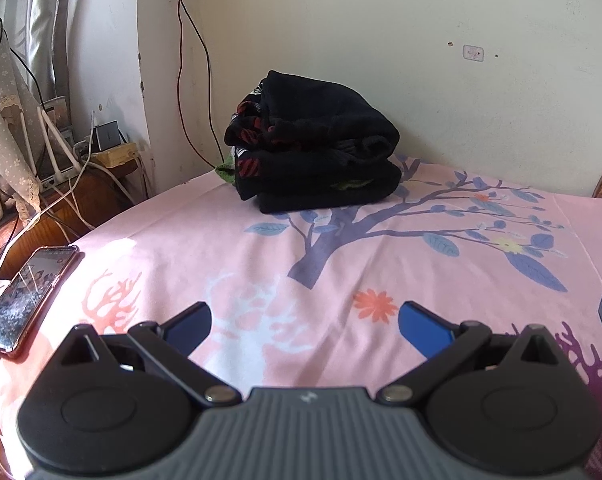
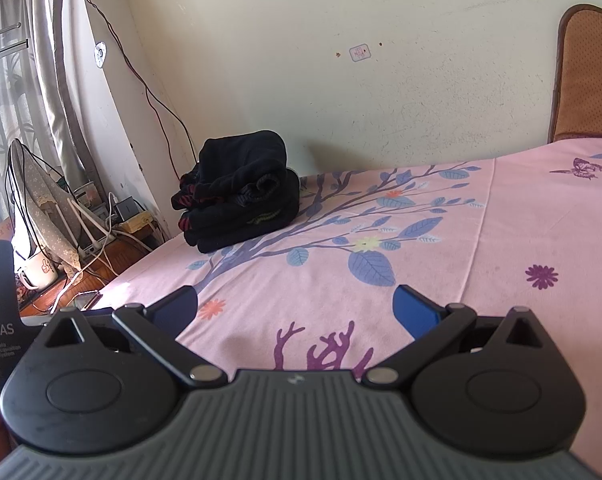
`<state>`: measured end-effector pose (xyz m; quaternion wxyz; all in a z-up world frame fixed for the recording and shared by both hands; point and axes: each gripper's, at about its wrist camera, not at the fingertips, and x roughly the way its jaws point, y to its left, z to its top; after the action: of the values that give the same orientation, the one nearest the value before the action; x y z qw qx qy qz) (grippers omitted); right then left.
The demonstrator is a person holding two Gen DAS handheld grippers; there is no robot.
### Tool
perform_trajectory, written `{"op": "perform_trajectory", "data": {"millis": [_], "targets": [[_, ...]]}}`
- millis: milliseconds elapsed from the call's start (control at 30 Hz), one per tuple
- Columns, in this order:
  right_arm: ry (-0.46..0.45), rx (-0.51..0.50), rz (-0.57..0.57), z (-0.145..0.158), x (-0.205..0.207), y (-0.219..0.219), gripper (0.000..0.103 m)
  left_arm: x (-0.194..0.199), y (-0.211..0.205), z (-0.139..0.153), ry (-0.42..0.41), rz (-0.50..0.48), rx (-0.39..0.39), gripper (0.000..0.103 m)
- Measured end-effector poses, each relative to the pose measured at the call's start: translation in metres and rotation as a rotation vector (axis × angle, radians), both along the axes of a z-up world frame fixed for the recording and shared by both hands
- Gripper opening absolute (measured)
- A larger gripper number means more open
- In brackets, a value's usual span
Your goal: Fold small clothes
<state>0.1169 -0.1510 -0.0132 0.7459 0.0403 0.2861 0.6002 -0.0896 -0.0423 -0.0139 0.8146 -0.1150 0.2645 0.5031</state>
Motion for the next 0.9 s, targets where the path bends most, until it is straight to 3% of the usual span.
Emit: {"op": "perform_trajectory", "data": {"millis": [333, 900], "targets": [[0.000, 0.001, 0.000, 0.0000, -0.0003, 0.0000, 0.103, 0.0060, 0.0023, -0.0027, 0.046, 0.017, -0.011, 0.103], [-0.001, 0.000, 0.000, 0.0000, -0.0005, 0.0000, 0.103, 0.0061, 0.0031, -0.0038, 0.051, 0.013, -0.021, 0.103]]}}
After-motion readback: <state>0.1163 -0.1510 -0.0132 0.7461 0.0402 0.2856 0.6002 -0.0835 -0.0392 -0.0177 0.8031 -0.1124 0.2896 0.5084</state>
